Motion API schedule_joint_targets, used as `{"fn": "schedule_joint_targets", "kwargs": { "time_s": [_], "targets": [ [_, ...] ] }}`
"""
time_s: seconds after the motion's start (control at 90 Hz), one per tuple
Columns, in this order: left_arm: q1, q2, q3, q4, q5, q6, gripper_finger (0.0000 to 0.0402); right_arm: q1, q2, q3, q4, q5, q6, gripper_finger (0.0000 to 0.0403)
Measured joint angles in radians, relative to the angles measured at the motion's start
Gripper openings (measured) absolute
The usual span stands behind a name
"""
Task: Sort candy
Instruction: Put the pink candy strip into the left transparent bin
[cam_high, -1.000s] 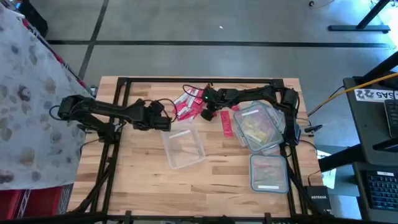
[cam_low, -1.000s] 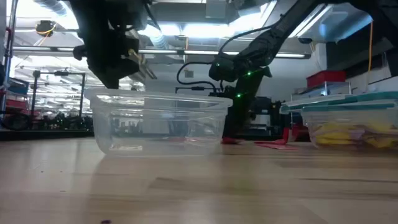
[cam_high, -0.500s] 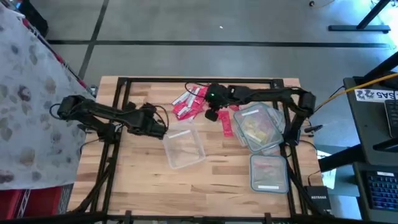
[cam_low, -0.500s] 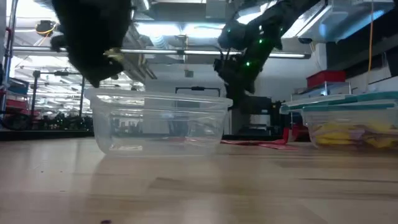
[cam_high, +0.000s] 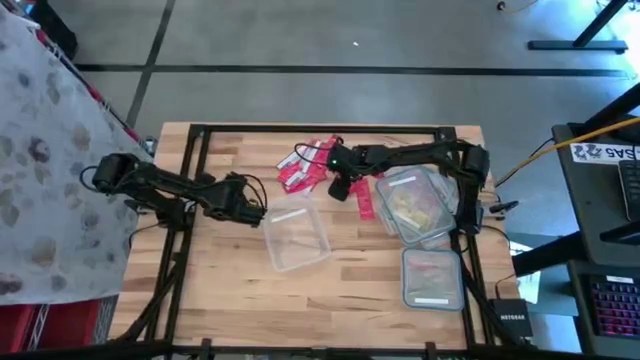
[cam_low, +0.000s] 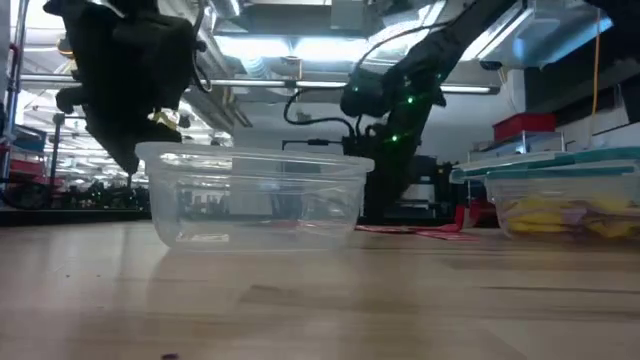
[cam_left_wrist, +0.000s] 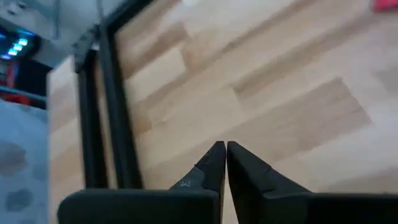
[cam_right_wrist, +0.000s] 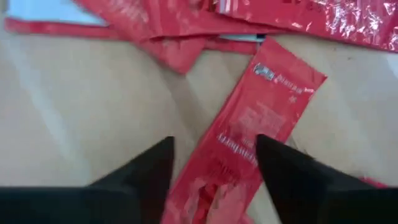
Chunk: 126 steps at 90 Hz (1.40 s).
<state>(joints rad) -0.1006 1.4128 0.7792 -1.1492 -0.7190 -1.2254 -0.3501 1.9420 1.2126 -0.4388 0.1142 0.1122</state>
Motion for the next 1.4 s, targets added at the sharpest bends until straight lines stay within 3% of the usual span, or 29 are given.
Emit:
{"fn": "schedule_joint_targets", "kwargs": {
  "time_s": [0.133,0.267,0.389,0.6,0.656,0.9,1.033,1.111,1.178,1.4],
  "targets": [
    [-0.036,0.000,0.000,-0.011,0.083,-0.004,0.0000,-0.012,0.045,0.004,0.005,0.027,0.069,0.0283],
    [-0.088,0.000,-0.004,-0.057,0.125,-0.082,0.0000,-0.016,0.075,0.007,0.000,0.022,0.085,0.0271],
    [-0.137,0.000,-0.004,-0.070,0.172,-0.134,0.0000,-0.015,0.080,0.007,0.003,0.000,0.089,0.0206],
    [-0.251,0.000,-0.004,-0.069,0.291,-0.213,0.0000,-0.014,0.081,0.007,0.010,-0.036,0.036,0.0033],
    [-0.288,0.000,-0.004,-0.069,0.311,-0.248,0.0000,-0.015,0.077,0.006,0.009,-0.036,0.013,0.0013],
    [-0.434,-0.001,-0.012,0.004,0.316,-0.467,0.0000,-0.018,-0.050,0.007,-0.047,-0.039,-0.038,0.0004],
    [-0.453,-0.001,-0.055,0.124,0.232,-0.516,0.0000,-0.017,-0.146,0.056,0.014,-0.257,-0.051,0.0016],
    [-0.438,-0.001,-0.080,0.192,0.180,-0.506,0.0000,0.008,-0.149,0.059,0.088,-0.411,-0.040,0.0021],
    [-0.419,-0.001,-0.104,0.255,0.146,-0.472,0.0000,0.046,-0.148,0.059,0.176,-0.484,-0.018,0.0022],
    [-0.345,-0.001,-0.128,0.360,0.076,-0.334,0.0000,0.201,-0.064,0.060,0.385,-0.472,0.041,0.0024]
  ]
}}
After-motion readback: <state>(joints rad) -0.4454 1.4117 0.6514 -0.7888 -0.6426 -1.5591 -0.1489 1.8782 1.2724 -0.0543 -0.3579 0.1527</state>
